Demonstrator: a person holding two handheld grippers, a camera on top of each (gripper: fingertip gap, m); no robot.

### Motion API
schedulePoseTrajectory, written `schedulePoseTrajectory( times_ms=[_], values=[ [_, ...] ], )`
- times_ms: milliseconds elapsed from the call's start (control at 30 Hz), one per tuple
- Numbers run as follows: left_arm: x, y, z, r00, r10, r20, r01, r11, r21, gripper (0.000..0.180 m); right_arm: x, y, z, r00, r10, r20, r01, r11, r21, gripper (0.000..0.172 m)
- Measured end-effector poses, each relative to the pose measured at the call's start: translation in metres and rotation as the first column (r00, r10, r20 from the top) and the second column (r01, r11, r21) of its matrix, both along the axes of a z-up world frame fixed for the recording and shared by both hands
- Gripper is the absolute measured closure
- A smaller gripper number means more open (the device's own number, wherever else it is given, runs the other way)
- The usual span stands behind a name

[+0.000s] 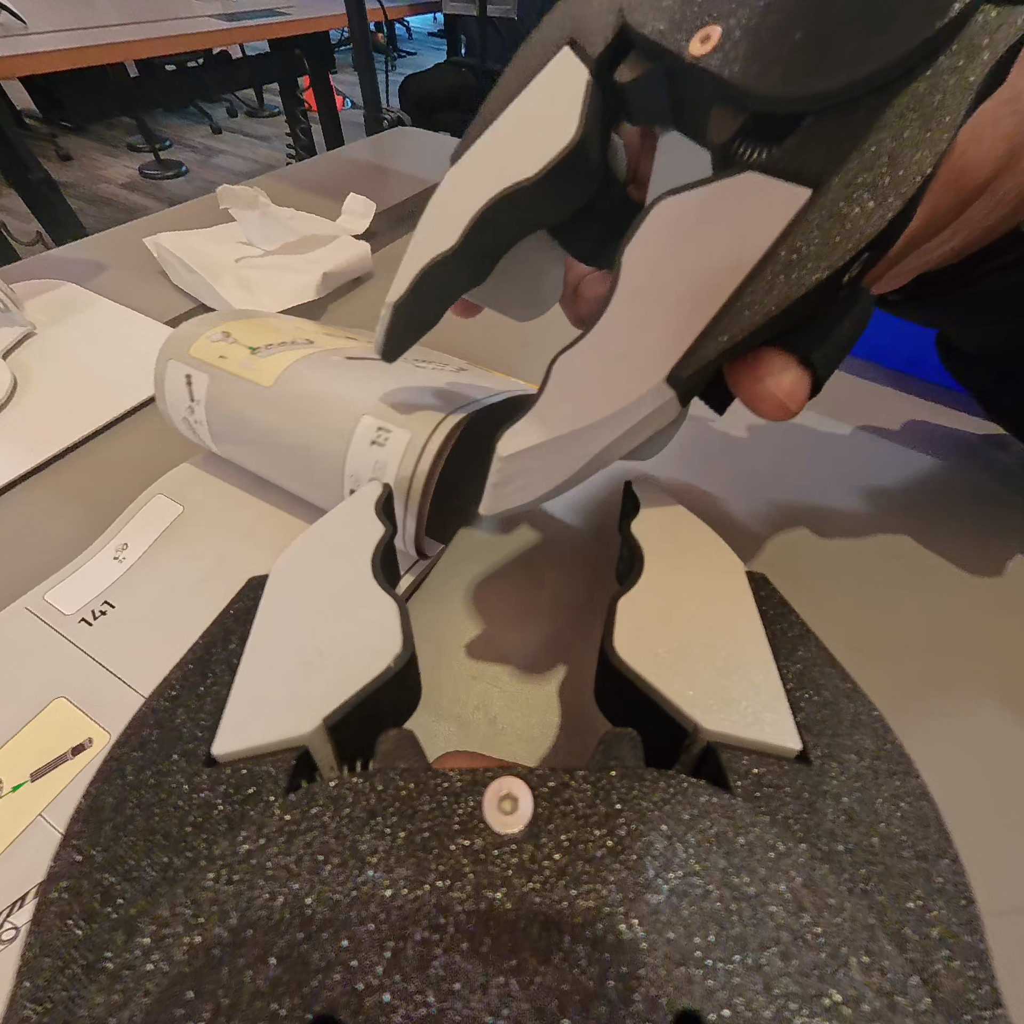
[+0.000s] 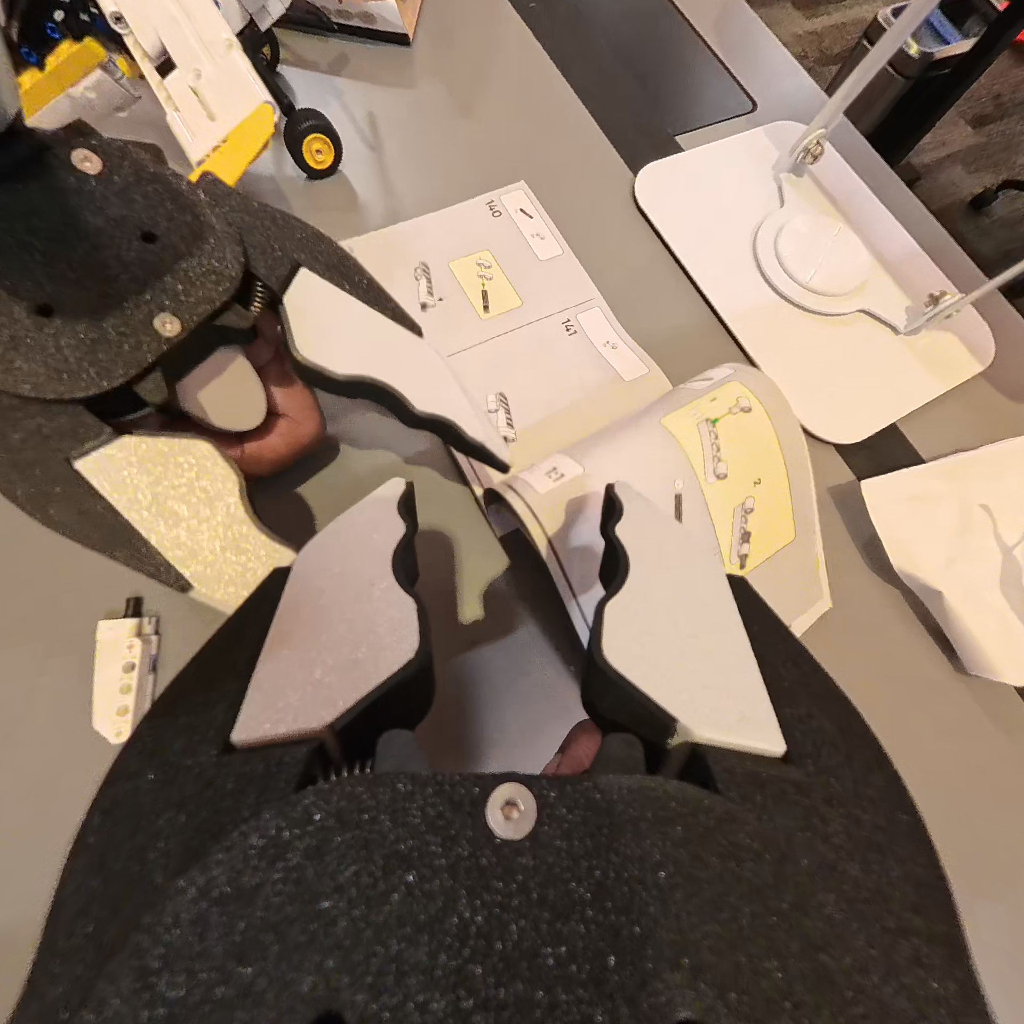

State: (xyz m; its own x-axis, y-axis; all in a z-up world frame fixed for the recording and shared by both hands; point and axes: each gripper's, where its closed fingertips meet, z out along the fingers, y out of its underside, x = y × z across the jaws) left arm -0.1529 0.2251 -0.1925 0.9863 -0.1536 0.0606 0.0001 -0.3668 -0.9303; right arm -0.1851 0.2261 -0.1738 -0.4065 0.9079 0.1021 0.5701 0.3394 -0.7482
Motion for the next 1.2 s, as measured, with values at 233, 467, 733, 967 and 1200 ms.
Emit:
schedulePoseTrajectory(
  times_ms=[233,467,733,967,1200],
  values=[
    [-0.004,0.003,-0.003,1.000,0.011,0.008,-0.011,1.000,-0.025,0.101,0.016,0.031,-0.012,0.994,-0.104,0.029,0.105,0.994,-0.014,0.106],
    [0.004,0.011,-0.007,1.000,-0.030,0.001,0.030,0.998,-0.052,0.099,0.014,0.022,-0.025,0.996,-0.061,0.068,0.064,0.997,-0.031,0.104],
    [0.006,0.010,-0.006,0.999,-0.044,-0.003,0.043,0.998,-0.039,0.097,0.008,0.011,-0.017,0.999,-0.026,0.045,0.027,0.999,-0.033,0.106],
    [0.007,0.008,-0.002,0.998,-0.055,-0.008,0.055,0.998,-0.015,0.098,0.006,0.003,-0.013,0.999,0.012,0.045,-0.009,0.999,-0.052,0.110],
    [0.006,0.006,-0.002,0.998,-0.066,0.009,0.066,0.998,-0.013,0.098,0.004,-0.001,-0.014,0.998,0.027,0.054,-0.023,0.996,-0.082,0.111]
  ],
)
